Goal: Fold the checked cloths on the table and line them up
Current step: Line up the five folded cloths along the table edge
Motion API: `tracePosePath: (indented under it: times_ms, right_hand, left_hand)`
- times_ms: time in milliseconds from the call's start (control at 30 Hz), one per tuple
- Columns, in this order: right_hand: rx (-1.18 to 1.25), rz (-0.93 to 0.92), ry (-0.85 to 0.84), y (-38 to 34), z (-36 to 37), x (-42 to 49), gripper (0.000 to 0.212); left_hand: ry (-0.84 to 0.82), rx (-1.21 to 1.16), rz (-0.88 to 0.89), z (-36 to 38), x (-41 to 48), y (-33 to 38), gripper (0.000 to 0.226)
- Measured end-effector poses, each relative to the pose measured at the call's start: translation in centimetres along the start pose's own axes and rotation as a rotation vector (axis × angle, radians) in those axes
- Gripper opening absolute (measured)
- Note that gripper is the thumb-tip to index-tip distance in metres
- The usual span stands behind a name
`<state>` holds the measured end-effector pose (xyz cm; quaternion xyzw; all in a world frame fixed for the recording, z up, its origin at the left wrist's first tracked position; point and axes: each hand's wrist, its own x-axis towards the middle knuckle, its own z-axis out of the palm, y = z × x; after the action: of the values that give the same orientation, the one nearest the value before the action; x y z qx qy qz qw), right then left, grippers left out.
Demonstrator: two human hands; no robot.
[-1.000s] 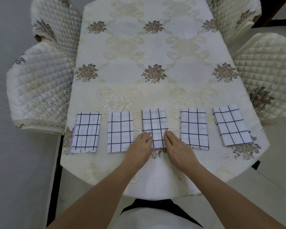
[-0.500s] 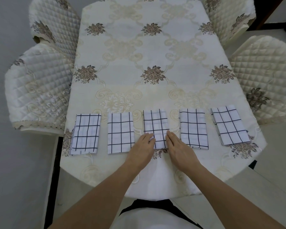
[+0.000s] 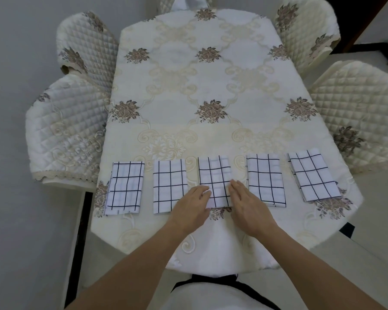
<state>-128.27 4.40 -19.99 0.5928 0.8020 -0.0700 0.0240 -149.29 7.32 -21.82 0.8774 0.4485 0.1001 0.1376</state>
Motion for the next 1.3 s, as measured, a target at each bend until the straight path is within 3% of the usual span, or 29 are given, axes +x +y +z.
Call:
tracePosePath:
  times_ms: [233, 567, 967, 1300]
  right_hand:
    - [0.016, 0.06, 0.08, 4.8, -1.5, -2.2, 0.071]
    - [-0.04, -0.012, 0.009, 13.4, 0.0, -5.6, 0.076]
    - [0.045, -0.072, -0.049, 15.5, 0.9, -5.0, 0.072]
    - [0.033, -0.094, -0.045, 16.0, 0.9, -4.3, 0.067]
  left_hand:
    - [-0.016, -0.013, 0.052, 0.5, 4.4, 5.4, 0.054]
    - [-0.041, 0.079, -0.004, 5.1, 8.3, 12.4, 0.054]
    - [0.023, 0.087, -0.164, 7.2, 8.7, 14.3, 0.056]
    - [0.029, 0.109, -0.166, 6.7, 8.5, 14.2, 0.042]
